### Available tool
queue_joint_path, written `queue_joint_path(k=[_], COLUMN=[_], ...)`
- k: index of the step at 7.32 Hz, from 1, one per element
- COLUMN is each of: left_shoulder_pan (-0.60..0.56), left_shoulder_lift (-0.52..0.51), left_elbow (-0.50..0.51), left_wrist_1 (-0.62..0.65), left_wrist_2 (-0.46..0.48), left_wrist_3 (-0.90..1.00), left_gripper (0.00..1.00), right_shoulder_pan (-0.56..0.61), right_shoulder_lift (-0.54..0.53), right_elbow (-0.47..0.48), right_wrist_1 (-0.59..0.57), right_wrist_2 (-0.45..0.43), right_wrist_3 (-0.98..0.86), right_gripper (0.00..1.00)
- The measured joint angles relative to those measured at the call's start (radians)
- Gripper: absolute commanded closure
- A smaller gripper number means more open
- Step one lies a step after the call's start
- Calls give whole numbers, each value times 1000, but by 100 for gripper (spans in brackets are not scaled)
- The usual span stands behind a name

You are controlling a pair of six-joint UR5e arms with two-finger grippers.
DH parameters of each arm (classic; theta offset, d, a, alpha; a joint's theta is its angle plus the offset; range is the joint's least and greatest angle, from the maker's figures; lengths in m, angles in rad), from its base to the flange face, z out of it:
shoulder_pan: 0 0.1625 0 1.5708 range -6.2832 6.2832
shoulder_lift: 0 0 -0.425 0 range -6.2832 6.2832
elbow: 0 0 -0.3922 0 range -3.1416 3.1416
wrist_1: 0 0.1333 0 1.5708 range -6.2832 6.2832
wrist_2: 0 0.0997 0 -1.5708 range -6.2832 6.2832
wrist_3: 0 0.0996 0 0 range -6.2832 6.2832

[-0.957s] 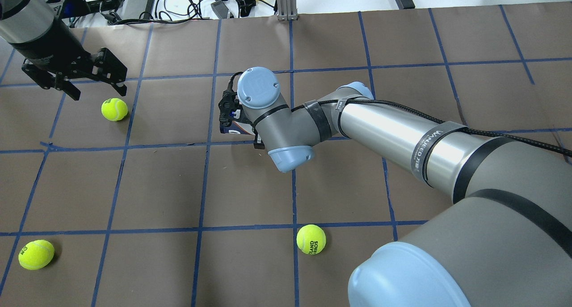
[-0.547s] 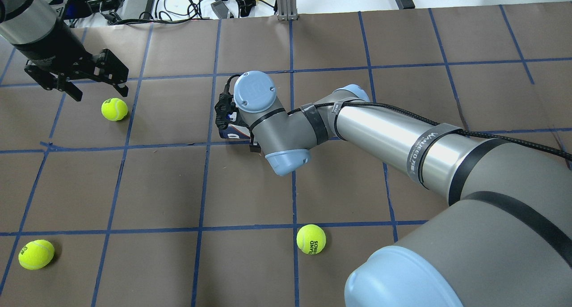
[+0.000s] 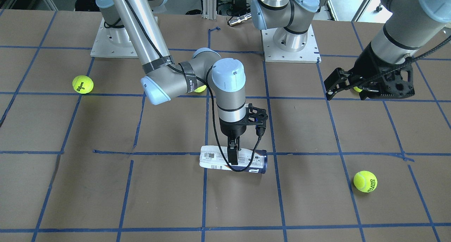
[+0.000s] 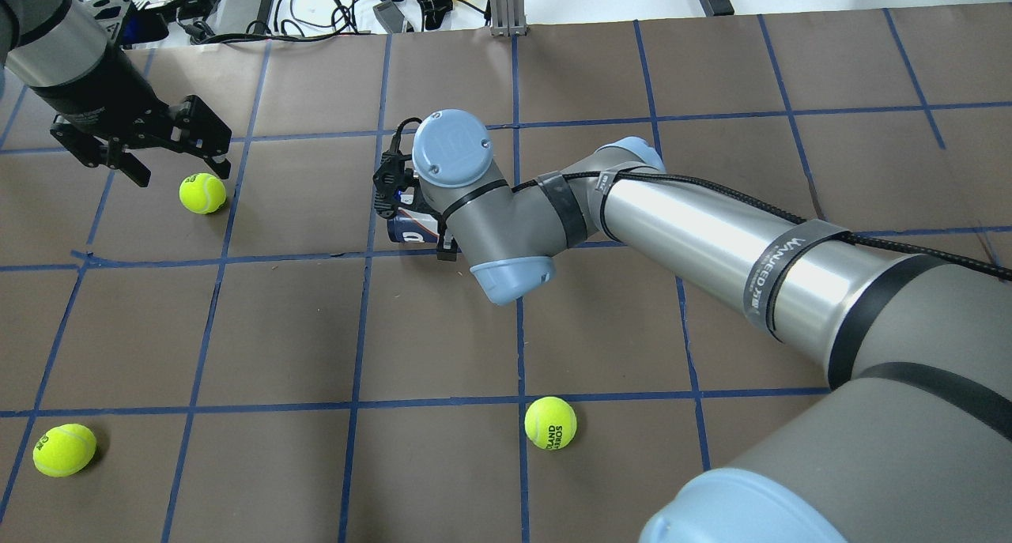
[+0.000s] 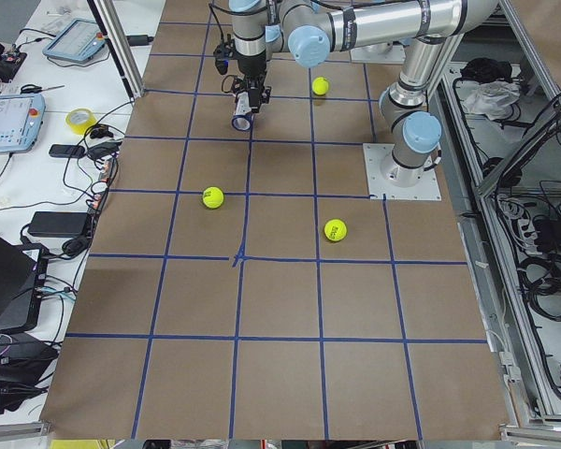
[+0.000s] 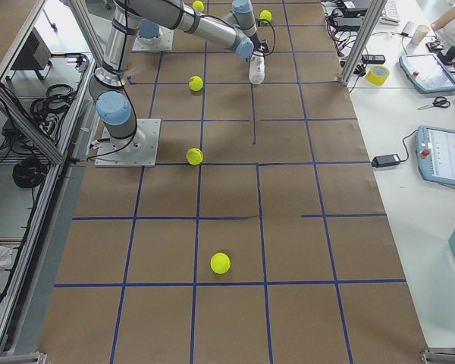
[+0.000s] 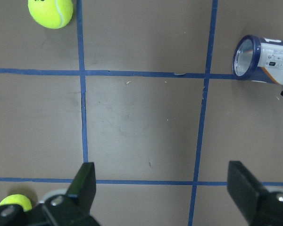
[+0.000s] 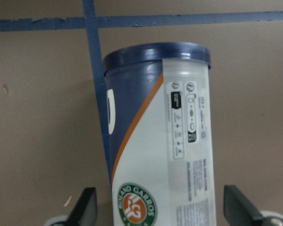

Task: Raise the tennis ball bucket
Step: 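Release the can lying on its side and raise the right gripper away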

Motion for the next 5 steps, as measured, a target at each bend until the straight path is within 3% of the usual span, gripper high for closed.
queue_joint_path(k=[4,5], left_shoulder_pan=[8,9], left_shoulder_lift=[-9,-26], left_elbow=[-2,-11], left_wrist_1=[3,17], left_wrist_2=[-22,-74], left_wrist_3=[0,-2], left_gripper=[0,0], right_shoulder_pan=[-156,-223], right_shoulder_lift=[-224,-277], right_elbow=[-4,-5], right_wrist_1=[264,324], right_wrist_2=[13,17], right_wrist_3=[9,14], right_gripper=[1,2])
